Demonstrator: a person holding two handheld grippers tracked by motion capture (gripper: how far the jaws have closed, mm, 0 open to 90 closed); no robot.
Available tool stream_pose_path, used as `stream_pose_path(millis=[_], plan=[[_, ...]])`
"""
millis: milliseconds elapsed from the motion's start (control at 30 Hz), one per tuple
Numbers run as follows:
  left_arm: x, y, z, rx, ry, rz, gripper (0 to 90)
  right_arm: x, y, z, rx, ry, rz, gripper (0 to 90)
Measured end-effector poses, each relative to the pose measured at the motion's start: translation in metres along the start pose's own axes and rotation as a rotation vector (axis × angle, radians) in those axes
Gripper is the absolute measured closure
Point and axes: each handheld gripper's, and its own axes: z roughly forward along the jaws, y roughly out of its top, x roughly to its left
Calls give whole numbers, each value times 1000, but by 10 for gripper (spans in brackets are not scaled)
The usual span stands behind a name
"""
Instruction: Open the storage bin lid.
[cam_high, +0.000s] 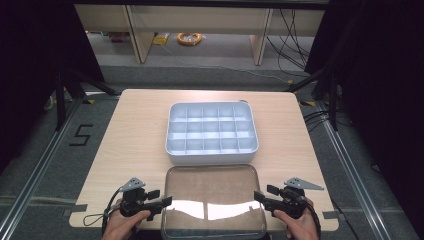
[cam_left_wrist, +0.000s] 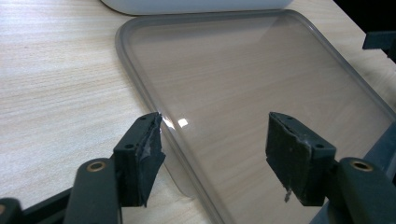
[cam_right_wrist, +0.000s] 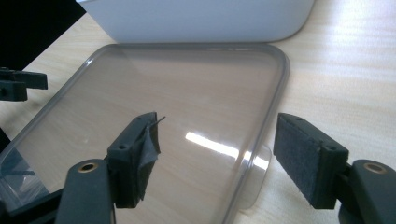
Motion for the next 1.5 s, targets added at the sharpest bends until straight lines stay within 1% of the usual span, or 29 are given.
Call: stream_pose_path(millis=[67, 100, 133, 200, 233, 300, 333, 400, 433, 467, 500, 567, 667, 700, 733, 767, 867, 900, 933, 1033, 1067, 1100, 1133, 1167, 1233, 1300, 1333, 1433, 1500], plan=[[-1, 0, 0, -7, -9, 0, 338, -1, 1, -1, -4, -5, -31, 306], [-1, 1, -1, -7, -7, 9, 333, 2, 0, -1, -21, 8, -10, 304], [-1, 2, -1, -9, -9, 18, 324, 0, 1, -2, -17, -11, -47, 300], [-1, 3, -3, -21, -18, 20, 312, 4, 1, -5, -10, 24, -3, 289], [-2, 4, -4, -28, -17, 29, 307, 2, 1, -4, -22, 12, -47, 285], [-2, 5, -5, -37, -20, 43, 298, 4, 1, -6, -25, 30, -48, 274], [-3, 5, -6, -39, -26, 47, 293, 4, 1, -7, -24, 3, -70, 266], [-3, 5, -6, -42, -33, 40, 281, 5, 1, -8, -41, 20, -74, 250], [-4, 5, -6, -40, -37, 41, 272, 8, 1, -10, -24, 7, -51, 241], [-4, 5, -7, -39, -37, 46, 266, 6, 2, -10, -23, 17, -85, 229], [-4, 5, -7, -35, -39, 52, 266, 9, 1, -10, -42, 27, -53, 215], [-4, 5, -8, -41, -41, 63, 257, 8, 2, -12, -35, 13, -100, 192], [-6, 5, -9, -45, -33, 75, 250, 9, 0, -15, -55, 26, -121, 188], [-7, 5, -9, -53, -33, 75, 248, 13, -1, -17, -42, 29, -93, 189], [-7, 4, -9, -61, -26, 85, 249, 9, -1, -15, -57, 15, -146, 189], [-7, 4, -10, -50, -29, 86, 249, 12, -2, -17, -46, 6, -114, 190], [-7, 3, -12, -48, -31, 96, 248, 11, -5, -19, -48, 28, -124, 191], [-7, 2, -13, -47, -27, 97, 248, 15, -6, -20, -40, 14, -78, 192], [-7, 2, -13, -44, -29, 103, 247, 12, -7, -19, -65, 24, -118, 192], [-9, 0, -15, -45, -24, 116, 245, 12, -9, -21, -68, 17, -130, 193], [-9, 0, -16, -45, -20, 119, 244, 13, -9, -22, -62, 15, -116, 193], [-9, -1, -17, -51, -26, 123, 244, 12, -10, -24, -62, 14, -132, 194], [-10, -2, -17, -51, -26, 111, 242, 15, -11, -24, -62, 34, -81, 195], [-10, -2, -18, -56, -20, 112, 241, 12, -11, -24, -65, 17, -119, 195], [-10, -3, -19, -50, -25, 110, 240, 14, -13, -25, -51, 14, -93, 196], [-11, -4, -21, -50, -20, 122, 240, 12, -13, -27, -44, 8, -125, 197], [-10, -5, -21, -57, -20, 128, 240, 15, -14, -29, -34, 10, -87, 199], [-13, -6, -22, -58, -6, 125, 239, 12, -15, -28, -58, -3, -140, 200], [-13, -7, -22, -60, -20, 147, 239, 13, -16, -28, -54, -7, -116, 200]])
